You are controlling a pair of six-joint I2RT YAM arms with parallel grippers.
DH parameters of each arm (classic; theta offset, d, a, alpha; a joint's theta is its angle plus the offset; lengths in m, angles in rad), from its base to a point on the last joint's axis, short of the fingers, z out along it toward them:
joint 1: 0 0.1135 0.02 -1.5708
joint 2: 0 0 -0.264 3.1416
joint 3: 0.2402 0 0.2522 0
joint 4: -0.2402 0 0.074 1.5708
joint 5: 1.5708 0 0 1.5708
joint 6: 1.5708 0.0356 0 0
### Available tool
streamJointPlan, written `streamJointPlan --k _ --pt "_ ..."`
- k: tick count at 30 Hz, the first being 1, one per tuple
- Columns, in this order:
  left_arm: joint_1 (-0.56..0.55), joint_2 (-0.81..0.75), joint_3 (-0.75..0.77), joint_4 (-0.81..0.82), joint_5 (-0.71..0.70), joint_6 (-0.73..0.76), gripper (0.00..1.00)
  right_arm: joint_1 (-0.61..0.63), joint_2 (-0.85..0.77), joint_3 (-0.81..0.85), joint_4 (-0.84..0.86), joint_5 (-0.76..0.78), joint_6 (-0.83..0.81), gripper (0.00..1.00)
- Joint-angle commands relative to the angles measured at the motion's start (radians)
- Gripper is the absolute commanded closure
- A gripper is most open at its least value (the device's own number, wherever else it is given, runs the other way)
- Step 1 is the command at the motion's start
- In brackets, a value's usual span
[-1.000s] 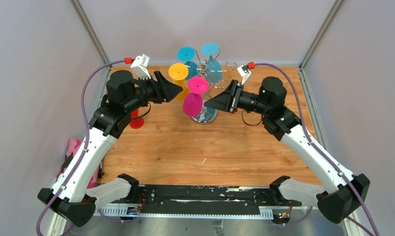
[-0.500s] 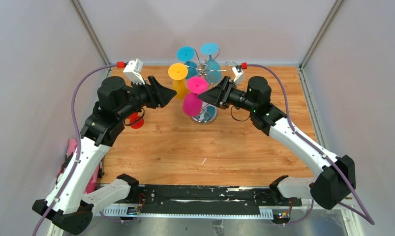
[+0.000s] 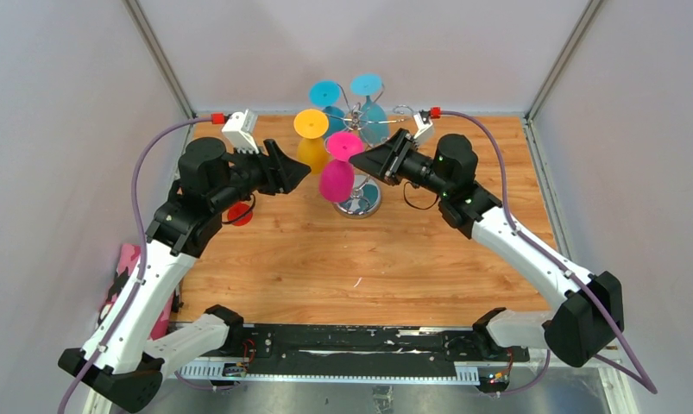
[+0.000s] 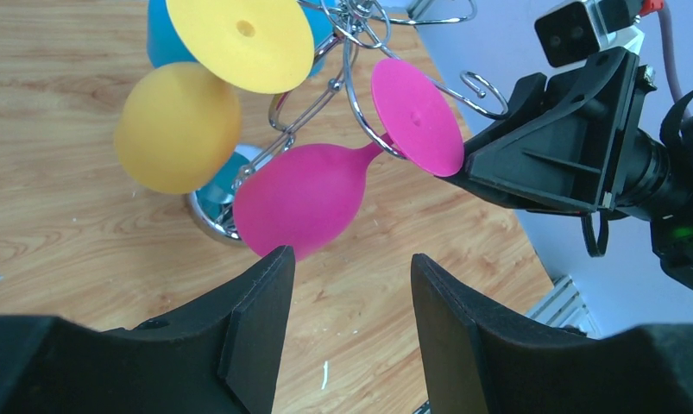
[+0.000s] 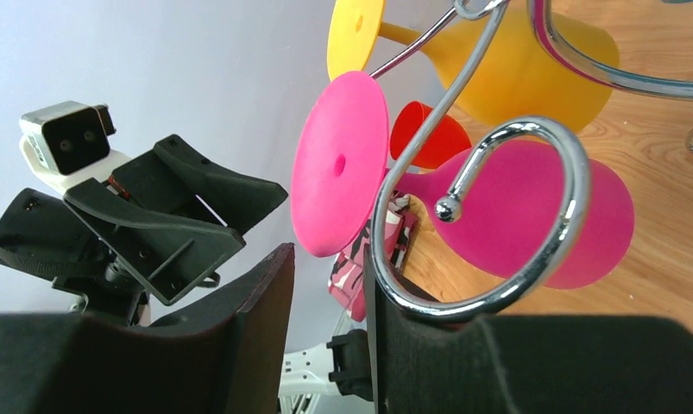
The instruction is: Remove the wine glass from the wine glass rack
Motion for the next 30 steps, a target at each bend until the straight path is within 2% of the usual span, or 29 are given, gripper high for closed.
streamJointPlan --k 1,4,7,14,30 --pt "-0.006 -0.003 -0.015 0.011 0.015 0.011 0.43 0.027 -0.035 -0.042 0.076 0.085 0.050 0.62" --pt "-0.006 0.004 -0.015 0.013 0.025 0.007 0.43 0.057 -0.059 -0.066 0.070 0.154 0.070 0.63" --pt "-0.006 0.005 -0.017 0.015 0.028 0.002 0.43 0.095 -0.090 -0.104 0.073 0.240 0.089 0.70" --pt "-0.007 -0.007 -0.032 0.018 0.035 -0.007 0.43 0.150 -0.156 -0.193 0.121 0.386 0.103 0.72" --pt "-0.006 -0.042 -0.065 0.032 0.040 -0.017 0.45 0.158 -0.156 -0.140 0.108 0.428 0.081 0.64"
